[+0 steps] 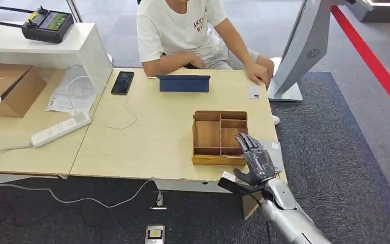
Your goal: Pass the card to the sensor for recognition and then transmit it.
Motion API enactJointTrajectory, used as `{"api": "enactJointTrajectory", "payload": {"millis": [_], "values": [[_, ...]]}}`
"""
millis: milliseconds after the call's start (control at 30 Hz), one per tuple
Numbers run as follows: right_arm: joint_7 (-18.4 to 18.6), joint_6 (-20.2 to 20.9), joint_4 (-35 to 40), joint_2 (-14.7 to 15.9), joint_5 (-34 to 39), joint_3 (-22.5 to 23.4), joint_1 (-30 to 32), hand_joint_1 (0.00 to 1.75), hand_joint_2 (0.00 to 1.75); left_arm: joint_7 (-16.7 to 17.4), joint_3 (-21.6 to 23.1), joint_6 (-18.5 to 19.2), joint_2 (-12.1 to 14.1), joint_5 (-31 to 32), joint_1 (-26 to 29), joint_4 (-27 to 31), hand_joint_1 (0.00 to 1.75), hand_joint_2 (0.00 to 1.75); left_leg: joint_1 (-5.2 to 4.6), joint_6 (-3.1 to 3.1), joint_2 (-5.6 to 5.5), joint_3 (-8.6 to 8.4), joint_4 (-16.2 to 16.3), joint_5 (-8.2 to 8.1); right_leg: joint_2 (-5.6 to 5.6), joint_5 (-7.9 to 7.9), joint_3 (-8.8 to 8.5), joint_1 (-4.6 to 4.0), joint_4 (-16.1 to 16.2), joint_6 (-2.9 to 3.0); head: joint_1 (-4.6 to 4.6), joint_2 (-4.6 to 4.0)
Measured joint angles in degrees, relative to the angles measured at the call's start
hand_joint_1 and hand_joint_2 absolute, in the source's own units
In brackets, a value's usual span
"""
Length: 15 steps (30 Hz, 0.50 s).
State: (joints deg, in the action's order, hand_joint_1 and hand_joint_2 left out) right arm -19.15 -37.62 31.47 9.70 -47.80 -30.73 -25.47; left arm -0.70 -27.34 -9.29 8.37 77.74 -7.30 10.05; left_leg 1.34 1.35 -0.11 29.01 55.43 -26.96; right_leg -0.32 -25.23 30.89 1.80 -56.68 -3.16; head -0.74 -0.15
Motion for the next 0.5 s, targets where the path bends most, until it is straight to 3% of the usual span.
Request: {"api": "enactJointTrajectory", "payload": {"millis": [500], "values": [[-2.47, -0.42, -0.88, -0.22, 2.21, 1.20, -1.22, 0.00, 1.75, 0.15, 0.02, -0.85, -0.02, 0.09, 0.01, 0.00, 0.00, 0.00, 0.00, 0.00, 0.00, 0.00, 0.00, 0.00, 0.00, 0.00, -0.01, 0.00, 0.00, 0.00, 0.00, 0.00]]}}
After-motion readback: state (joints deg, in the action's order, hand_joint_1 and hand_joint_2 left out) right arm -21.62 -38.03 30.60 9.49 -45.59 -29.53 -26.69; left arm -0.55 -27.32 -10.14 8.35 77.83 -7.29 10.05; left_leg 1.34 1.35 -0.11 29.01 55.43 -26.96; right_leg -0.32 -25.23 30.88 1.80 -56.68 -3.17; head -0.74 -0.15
